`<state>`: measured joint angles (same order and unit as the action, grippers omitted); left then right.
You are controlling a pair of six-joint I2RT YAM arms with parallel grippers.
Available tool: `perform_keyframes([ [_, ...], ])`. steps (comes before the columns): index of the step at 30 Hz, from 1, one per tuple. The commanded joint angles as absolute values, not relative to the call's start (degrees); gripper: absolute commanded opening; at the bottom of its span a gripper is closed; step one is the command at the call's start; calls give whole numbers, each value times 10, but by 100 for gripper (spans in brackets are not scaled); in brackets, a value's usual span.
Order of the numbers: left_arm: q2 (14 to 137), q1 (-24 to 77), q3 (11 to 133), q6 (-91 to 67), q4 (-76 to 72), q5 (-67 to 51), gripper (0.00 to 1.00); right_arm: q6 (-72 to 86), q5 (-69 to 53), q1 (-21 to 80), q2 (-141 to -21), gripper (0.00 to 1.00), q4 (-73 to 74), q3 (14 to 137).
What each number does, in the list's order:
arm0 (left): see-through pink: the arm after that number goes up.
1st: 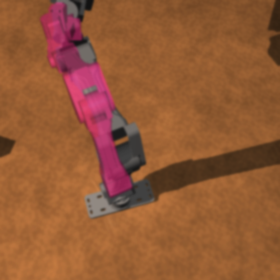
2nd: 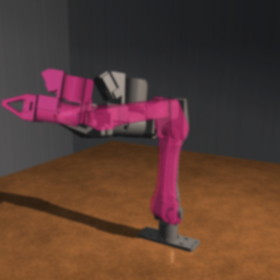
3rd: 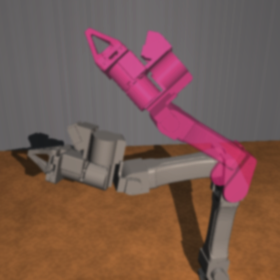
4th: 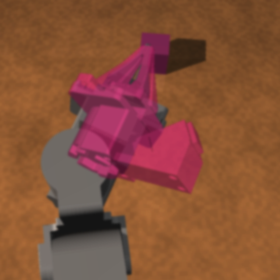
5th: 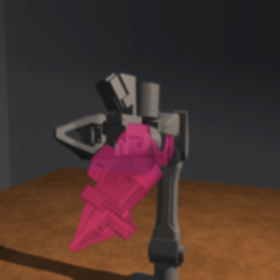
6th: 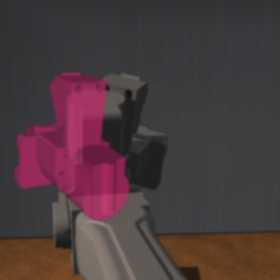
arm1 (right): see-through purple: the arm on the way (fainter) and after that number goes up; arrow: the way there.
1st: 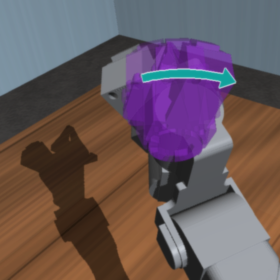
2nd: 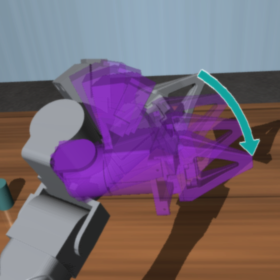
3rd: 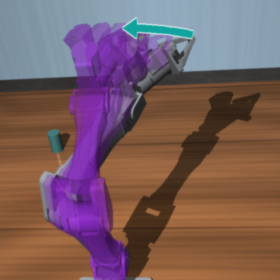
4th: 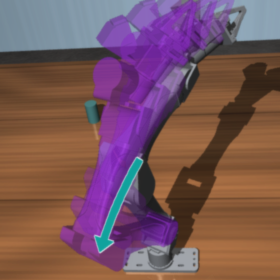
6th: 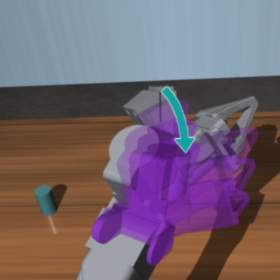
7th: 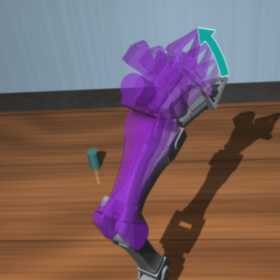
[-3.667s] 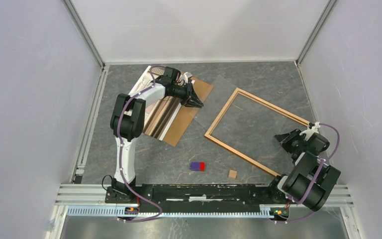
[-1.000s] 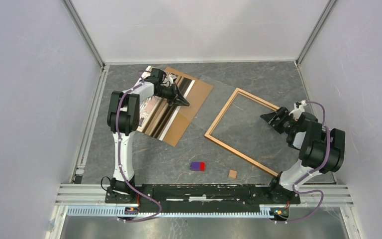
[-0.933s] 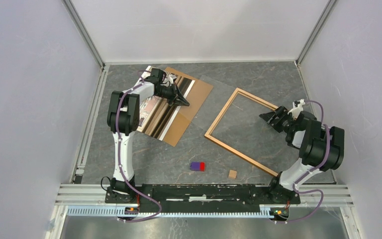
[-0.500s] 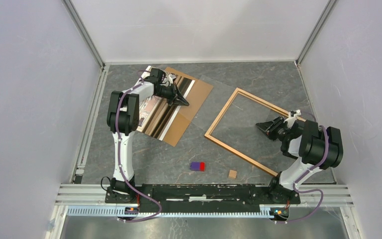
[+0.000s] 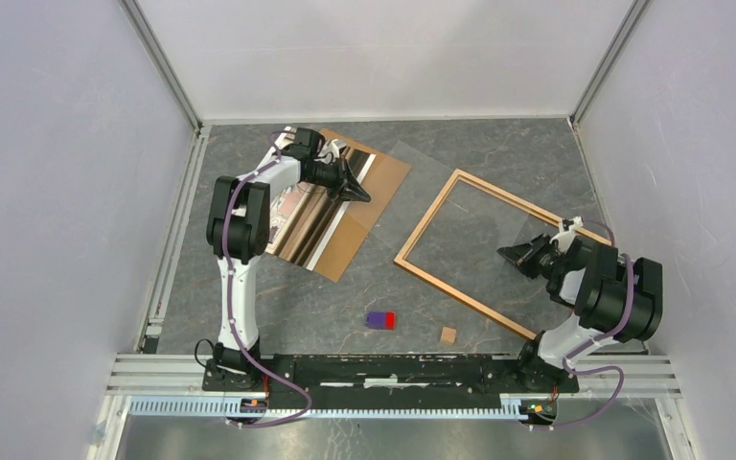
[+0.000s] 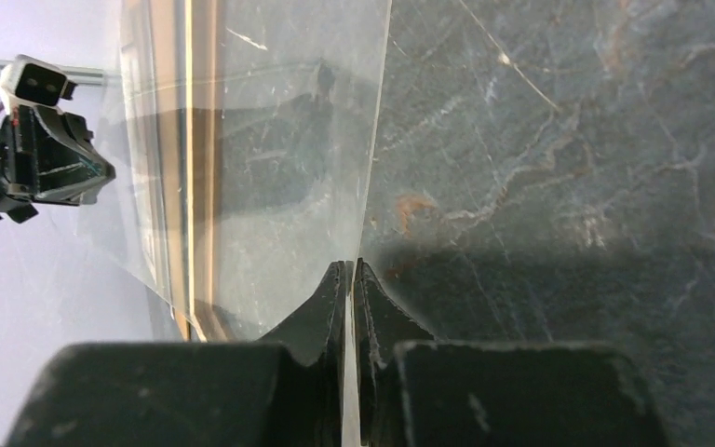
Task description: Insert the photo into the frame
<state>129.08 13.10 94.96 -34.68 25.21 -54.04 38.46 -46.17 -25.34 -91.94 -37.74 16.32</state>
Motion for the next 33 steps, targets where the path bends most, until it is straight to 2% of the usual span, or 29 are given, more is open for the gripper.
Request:
perform_keyframes([
  [1, 1249, 133, 949, -343, 241, -553, 2, 309, -442, -261, -899, 7, -305, 160],
  [13, 1246, 137, 937, -370, 209, -568, 2, 278, -424, -281, -882, 5, -220, 171],
  [17, 1222, 139, 911, -414, 141, -584, 2, 285, -439, -287, -867, 5, -219, 182],
  [33, 1261, 162, 910, -423, 140, -581, 2, 244, -421, -334, -807, 3, -124, 195],
])
